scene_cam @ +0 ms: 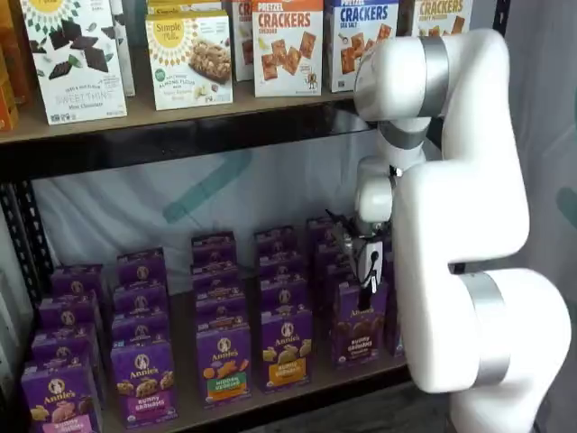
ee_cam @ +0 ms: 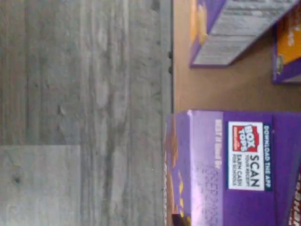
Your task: Pick up the purple box with a brown patch in the center, on the bottom shelf, the fifth box from the left
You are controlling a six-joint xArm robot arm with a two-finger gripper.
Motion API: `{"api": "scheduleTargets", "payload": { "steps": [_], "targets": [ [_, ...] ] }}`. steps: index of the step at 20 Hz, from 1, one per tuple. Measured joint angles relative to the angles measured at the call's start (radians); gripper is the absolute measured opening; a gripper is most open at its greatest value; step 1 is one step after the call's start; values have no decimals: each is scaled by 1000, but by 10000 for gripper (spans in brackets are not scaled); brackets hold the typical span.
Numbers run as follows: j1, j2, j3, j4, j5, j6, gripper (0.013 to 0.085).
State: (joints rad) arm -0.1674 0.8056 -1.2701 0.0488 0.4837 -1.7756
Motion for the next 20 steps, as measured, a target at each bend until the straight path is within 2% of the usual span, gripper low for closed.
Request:
{"api": "scheduleTargets", "payload": {
  "steps": [8, 18, 20],
  "targets": [
    [22, -156, 206, 56, -40, -31, 290],
    [82, -372, 447, 85, -40, 1, 290],
    [91, -412, 481, 72, -24, 23, 290]
  ]
}}
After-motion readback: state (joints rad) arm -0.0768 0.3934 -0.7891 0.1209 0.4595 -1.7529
